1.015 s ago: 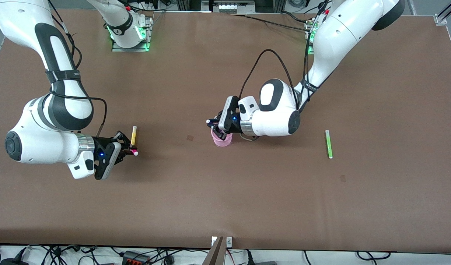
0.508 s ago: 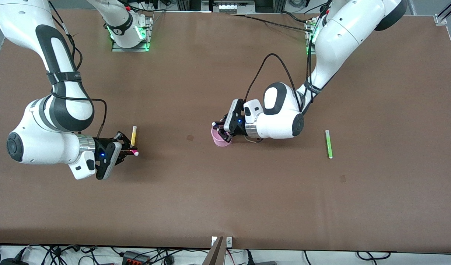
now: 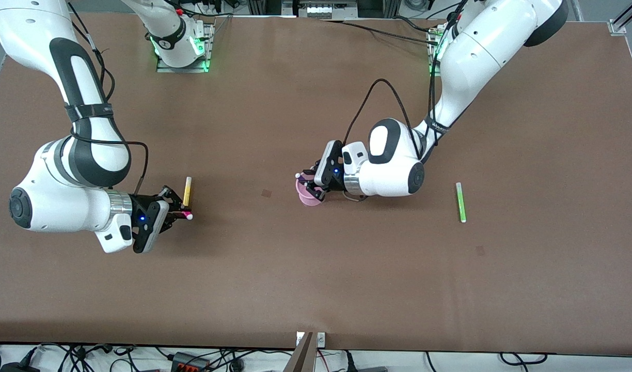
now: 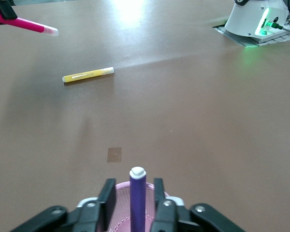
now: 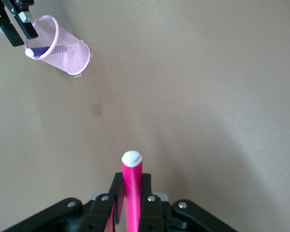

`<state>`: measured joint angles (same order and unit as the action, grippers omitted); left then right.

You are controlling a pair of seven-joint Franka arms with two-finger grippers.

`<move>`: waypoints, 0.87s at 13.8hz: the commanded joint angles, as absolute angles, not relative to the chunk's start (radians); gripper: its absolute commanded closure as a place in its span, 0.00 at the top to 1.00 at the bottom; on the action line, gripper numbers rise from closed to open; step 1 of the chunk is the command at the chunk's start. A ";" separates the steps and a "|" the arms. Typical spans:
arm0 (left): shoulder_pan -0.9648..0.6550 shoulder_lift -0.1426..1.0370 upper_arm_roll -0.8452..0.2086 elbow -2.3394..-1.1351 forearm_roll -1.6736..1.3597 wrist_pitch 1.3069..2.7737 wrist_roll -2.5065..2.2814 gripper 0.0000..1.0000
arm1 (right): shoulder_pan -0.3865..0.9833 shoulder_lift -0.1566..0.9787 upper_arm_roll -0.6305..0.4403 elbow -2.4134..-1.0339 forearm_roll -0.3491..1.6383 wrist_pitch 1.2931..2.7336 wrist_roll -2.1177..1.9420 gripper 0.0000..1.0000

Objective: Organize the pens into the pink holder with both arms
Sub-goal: 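Lower the purple pen into the pink cup and open the left gripper, then retract the left gripper while the right gripper carries the magenta pen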

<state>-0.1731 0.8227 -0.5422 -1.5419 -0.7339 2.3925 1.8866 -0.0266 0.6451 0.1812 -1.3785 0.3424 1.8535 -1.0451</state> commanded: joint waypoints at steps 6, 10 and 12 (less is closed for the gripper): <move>-0.074 0.760 -0.546 -1.542 -0.747 2.233 1.911 1.00 | -0.029 0.640 0.189 -1.381 0.365 1.858 -1.060 0.00; 0.055 0.733 -0.540 -1.510 -0.736 1.918 1.737 1.00 | 0.003 0.635 0.218 -1.368 0.403 1.870 -1.051 0.00; 0.098 0.721 -0.535 -1.445 -0.613 1.789 1.567 1.00 | 0.026 0.635 0.276 -1.368 0.411 1.911 -1.052 0.00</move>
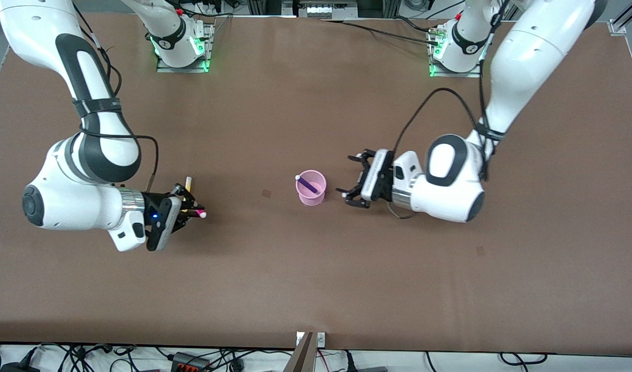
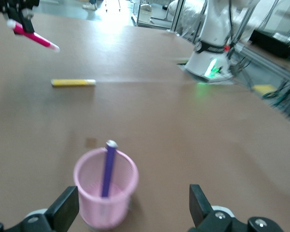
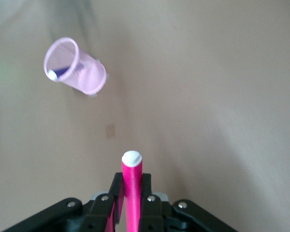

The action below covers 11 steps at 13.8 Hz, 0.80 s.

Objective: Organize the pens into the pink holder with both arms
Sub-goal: 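Retract the left gripper while the right gripper carries the magenta pen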

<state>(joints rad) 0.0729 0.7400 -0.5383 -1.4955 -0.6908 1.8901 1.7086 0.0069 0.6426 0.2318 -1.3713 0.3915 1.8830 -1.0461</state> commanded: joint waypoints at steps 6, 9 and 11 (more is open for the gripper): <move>0.158 0.709 -0.532 -1.310 -0.206 1.573 1.030 1.00 | 0.153 0.632 0.393 -1.367 0.402 2.095 -1.068 0.00; 0.147 0.663 -0.535 -1.284 0.024 1.508 0.811 1.00 | 0.238 0.638 0.393 -1.362 0.405 2.192 -1.077 0.00; 0.156 0.602 -0.532 -1.285 0.148 1.426 0.695 1.00 | 0.277 0.646 0.393 -1.362 0.407 2.221 -1.104 0.00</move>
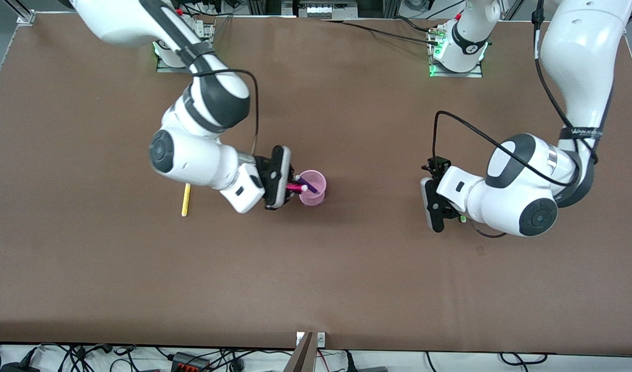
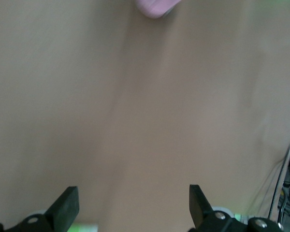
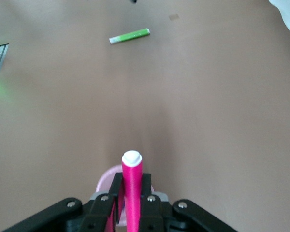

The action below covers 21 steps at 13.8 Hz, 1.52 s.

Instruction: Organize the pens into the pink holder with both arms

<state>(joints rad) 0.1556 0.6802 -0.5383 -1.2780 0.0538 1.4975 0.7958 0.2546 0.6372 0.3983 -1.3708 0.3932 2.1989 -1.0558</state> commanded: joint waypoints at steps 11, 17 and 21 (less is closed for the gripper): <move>0.132 0.326 -0.301 -1.233 0.298 1.371 0.433 1.00 | 0.382 0.718 0.388 -1.367 0.373 2.344 -1.095 0.00; 0.017 0.136 -0.056 -1.411 0.059 1.497 -0.016 1.00 | 0.394 0.733 0.388 -1.381 0.364 2.342 -1.054 0.00; -0.020 0.071 -0.005 -1.506 0.043 1.563 -0.037 1.00 | 0.397 0.735 0.387 -1.402 0.353 2.339 -1.057 0.00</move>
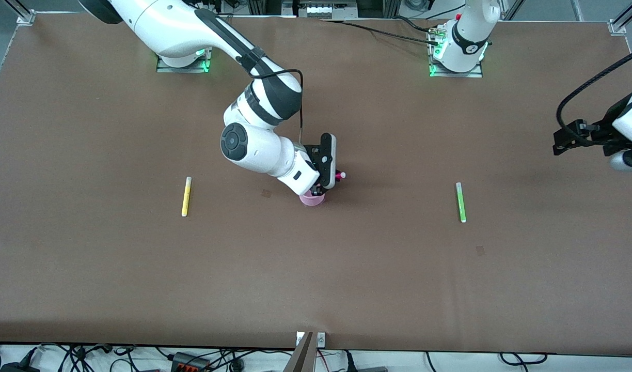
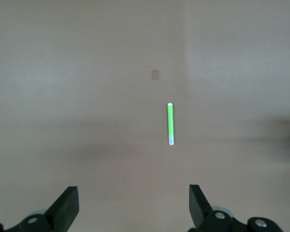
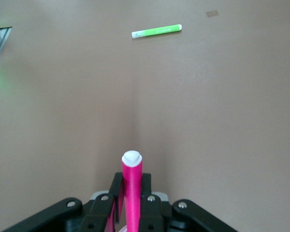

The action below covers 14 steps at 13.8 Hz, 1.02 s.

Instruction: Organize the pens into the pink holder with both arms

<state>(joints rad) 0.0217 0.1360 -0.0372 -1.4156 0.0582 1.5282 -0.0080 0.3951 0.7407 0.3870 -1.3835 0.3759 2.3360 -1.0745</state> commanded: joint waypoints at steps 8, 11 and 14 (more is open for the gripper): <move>-0.069 0.052 0.057 -1.534 0.044 1.560 -0.032 1.00 | 0.396 0.752 0.385 -1.402 0.293 2.344 -1.055 0.00; -0.067 0.052 0.057 -1.534 0.044 1.552 -0.034 1.00 | 0.394 0.756 0.385 -1.404 0.293 2.342 -1.060 0.00; -0.067 0.052 0.057 -1.534 0.044 1.552 -0.035 1.00 | 0.388 0.755 0.385 -1.411 0.293 2.338 -1.065 0.00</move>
